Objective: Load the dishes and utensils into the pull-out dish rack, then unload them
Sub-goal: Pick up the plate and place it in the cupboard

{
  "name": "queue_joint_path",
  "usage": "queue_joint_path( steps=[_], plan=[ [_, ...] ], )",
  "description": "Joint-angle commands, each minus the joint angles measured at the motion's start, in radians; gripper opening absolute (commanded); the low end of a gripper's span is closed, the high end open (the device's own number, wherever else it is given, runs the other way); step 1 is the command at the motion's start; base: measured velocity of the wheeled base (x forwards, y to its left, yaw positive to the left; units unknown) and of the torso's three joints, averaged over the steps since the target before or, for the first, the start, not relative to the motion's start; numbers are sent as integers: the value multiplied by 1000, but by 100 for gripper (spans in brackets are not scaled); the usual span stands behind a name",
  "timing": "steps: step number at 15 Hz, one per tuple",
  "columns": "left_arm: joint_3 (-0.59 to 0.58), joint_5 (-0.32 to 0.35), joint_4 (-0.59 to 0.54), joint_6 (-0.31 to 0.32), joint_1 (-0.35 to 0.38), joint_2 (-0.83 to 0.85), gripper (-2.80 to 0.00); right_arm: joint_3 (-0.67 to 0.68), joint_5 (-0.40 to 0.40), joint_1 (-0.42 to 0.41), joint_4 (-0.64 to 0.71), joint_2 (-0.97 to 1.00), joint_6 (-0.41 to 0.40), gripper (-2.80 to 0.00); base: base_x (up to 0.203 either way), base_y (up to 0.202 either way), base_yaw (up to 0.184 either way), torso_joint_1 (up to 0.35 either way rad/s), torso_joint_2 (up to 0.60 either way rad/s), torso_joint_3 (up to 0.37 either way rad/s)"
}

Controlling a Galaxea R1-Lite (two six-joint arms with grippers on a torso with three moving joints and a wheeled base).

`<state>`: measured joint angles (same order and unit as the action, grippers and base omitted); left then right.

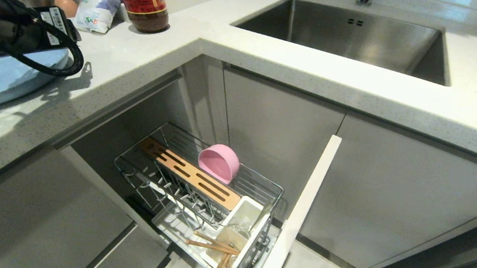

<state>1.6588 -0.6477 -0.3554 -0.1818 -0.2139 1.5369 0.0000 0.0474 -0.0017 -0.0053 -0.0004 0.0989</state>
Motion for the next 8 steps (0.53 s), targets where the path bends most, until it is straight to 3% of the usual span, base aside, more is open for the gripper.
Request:
queue_joint_path(
  steps=[1, 8],
  plan=[
    [15, 5, -2, -4, 17, 55, 0, 0, 0, 0, -1, -4, 1, -280, 0, 0, 0, 0, 0, 0],
    [33, 35, -3, -14, 26, 101, 0, 0, 0, 1, -1, -4, 1, -280, 0, 0, 0, 0, 0, 0]
  ],
)
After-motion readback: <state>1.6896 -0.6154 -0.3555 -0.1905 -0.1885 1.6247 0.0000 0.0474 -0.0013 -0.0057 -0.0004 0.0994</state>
